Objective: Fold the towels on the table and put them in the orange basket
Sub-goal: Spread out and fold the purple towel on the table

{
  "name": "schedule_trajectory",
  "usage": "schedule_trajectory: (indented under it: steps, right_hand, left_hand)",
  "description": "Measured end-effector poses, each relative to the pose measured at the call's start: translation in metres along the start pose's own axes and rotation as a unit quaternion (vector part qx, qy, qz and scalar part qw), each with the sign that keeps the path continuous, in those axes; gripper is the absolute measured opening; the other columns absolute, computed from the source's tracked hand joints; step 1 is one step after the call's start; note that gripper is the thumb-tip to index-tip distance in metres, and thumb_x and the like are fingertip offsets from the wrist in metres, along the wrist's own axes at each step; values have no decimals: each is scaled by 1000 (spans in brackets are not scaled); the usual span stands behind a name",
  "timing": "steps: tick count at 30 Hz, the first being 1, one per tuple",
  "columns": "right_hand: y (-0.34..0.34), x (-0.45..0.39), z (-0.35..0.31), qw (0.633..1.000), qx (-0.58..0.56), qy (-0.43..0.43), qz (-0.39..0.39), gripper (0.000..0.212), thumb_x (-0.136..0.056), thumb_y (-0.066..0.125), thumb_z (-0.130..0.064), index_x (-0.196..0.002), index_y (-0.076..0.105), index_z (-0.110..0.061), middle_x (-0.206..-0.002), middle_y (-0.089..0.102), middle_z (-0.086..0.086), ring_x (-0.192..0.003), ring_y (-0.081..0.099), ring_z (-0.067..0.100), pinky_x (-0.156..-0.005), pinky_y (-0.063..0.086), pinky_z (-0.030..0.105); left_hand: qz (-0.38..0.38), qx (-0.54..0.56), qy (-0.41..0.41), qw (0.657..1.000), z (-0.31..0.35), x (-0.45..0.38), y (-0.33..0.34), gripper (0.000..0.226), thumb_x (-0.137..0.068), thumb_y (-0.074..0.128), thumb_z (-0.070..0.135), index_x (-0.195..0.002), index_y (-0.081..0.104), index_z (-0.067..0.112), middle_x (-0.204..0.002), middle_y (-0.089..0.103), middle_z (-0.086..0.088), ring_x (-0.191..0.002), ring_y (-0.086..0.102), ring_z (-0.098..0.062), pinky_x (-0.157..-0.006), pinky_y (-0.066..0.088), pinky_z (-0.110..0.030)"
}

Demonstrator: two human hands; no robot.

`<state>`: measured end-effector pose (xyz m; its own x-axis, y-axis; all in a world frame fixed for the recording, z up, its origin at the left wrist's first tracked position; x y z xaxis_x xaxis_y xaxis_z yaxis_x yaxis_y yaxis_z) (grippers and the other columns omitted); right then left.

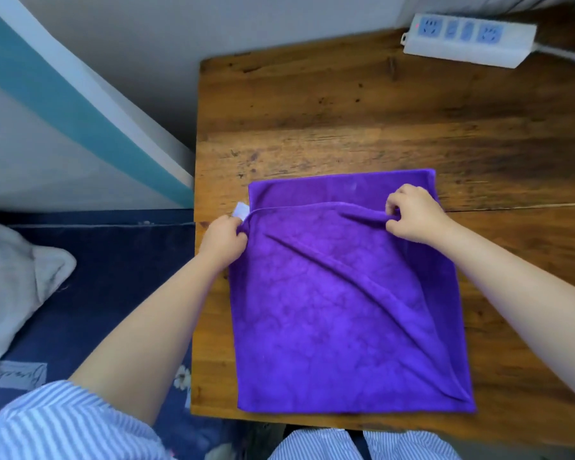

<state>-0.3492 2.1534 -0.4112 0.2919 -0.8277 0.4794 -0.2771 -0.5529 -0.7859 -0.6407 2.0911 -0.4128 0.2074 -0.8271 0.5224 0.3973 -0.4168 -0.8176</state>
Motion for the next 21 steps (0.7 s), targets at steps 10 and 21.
schedule_trajectory:
  steps: [10,21]
  right_hand:
    - [-36,37,4,975,-199,-4,-99,35,-79,65,-3,-53,47,-17,-53,46,-2,-51,39,8,-46,33,9]
    - [-77,36,52,993,-63,80,64,20,-83,56,-2,-100,67,0,-96,68,18,-85,60,27,-75,43,26]
  left_hand:
    - [-181,286,-41,940,16,23,-22,15,-78,35,-6,-75,47,3,-80,37,-13,-71,32,-20,-61,24,-28]
    - [28,162,-19,986,46,-21,-32,13,-90,51,9,-94,62,4,-90,58,-13,-82,51,-27,-67,37,-26]
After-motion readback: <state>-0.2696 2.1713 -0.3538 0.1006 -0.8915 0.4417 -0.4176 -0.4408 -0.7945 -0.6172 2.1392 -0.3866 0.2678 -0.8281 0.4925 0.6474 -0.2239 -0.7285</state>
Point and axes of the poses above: each hand's wrist, its own x-axis away from the middle knuckle, its own y-axis out of the palm, z = x × y, the point moved 5 cm from there along -x, towards the middle knuckle
